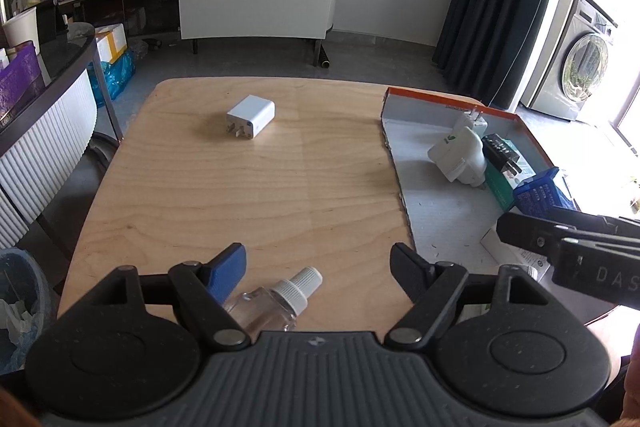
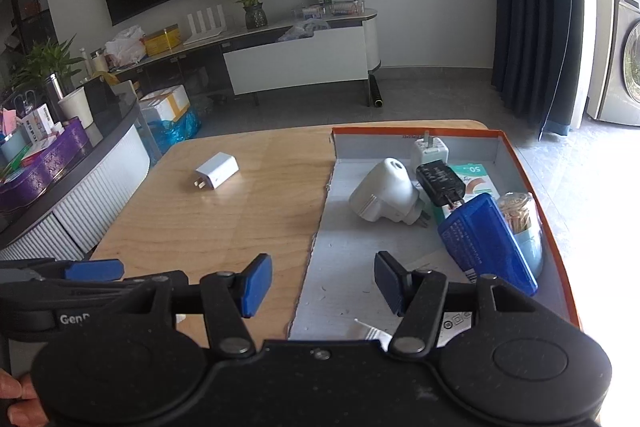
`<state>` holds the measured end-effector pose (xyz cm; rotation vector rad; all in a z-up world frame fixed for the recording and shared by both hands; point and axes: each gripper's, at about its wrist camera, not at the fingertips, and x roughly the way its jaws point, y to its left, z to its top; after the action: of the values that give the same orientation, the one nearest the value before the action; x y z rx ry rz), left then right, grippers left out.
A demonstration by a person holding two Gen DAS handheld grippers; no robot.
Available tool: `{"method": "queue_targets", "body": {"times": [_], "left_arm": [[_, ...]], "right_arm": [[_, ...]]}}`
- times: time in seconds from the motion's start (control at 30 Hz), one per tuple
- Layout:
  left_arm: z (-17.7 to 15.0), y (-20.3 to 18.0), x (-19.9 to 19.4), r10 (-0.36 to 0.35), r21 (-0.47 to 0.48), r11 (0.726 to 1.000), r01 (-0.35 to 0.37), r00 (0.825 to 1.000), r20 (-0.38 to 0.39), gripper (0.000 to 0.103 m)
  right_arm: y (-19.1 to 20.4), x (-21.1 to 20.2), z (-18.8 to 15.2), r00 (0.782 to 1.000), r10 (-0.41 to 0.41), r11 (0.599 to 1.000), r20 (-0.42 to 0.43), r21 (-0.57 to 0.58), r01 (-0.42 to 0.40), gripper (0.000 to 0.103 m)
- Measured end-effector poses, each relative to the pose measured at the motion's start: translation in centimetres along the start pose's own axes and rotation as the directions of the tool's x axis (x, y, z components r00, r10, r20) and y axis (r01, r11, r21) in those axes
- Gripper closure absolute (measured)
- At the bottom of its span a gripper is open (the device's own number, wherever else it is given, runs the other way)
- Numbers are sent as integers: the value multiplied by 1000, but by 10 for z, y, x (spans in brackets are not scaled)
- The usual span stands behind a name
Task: Organize rigid objects
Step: 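Withdraw both tools from the box back over the table, then grasp the clear capped glass bottle with the right tool while the left tool grasps the white cube charger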
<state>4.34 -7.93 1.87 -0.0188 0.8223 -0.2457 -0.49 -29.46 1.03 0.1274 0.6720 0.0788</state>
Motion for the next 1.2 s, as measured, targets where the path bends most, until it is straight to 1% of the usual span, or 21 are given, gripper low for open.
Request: {"method": "queue_targets", "body": {"times": [0.27,0.37,0.4,0.47,0.6,0.67,0.77,0.83,0.9,0.97,1.07,1.17,1.2], "left_arm": [[0,20,2,24,-33,999,-25,1000,-2,22],[2,33,2,45,-57,997,-45,999,-1,22],[4,38,3,55,-66,996,-55,999,-2,22],[6,49,4,77,-76,994,-77,997,-5,22],[12,68,5,117,-89,989,-118,993,-10,22],[16,73,6,129,-95,987,-129,992,-13,22],[18,79,8,138,-97,986,-139,990,-13,22],[19,82,10,135,-96,986,-136,991,-16,22],[19,84,12,137,-92,986,-138,990,-19,22],[20,88,15,130,-89,987,-131,991,-21,22],[21,91,20,119,-88,989,-121,993,-23,22],[23,91,27,106,-73,992,-107,994,-20,22],[24,91,29,100,-67,993,-101,995,-19,22]], "right_arm": [[24,15,-6,998,44,998,-39,-35,-45,33],[35,22,-10,995,75,996,-63,-51,-78,29],[40,25,-13,993,90,994,-75,-60,-95,26],[50,31,-19,986,133,987,-102,-74,-141,25],[78,45,-28,963,220,963,-156,-122,-240,23],[89,52,-30,953,244,954,-178,-133,-269,22],[103,63,-35,940,272,947,-206,-118,-300,18],[112,68,-39,930,295,935,-221,-134,-328,14],[120,74,-42,930,284,928,-234,-177,-328,14],[125,81,-44,935,260,925,-241,-216,-313,14],[124,93,-43,942,230,926,-245,-243,-289,14],[119,103,-41,935,244,924,-259,-231,-305,14],[117,104,-41,931,261,921,-255,-224,-320,19]]}}
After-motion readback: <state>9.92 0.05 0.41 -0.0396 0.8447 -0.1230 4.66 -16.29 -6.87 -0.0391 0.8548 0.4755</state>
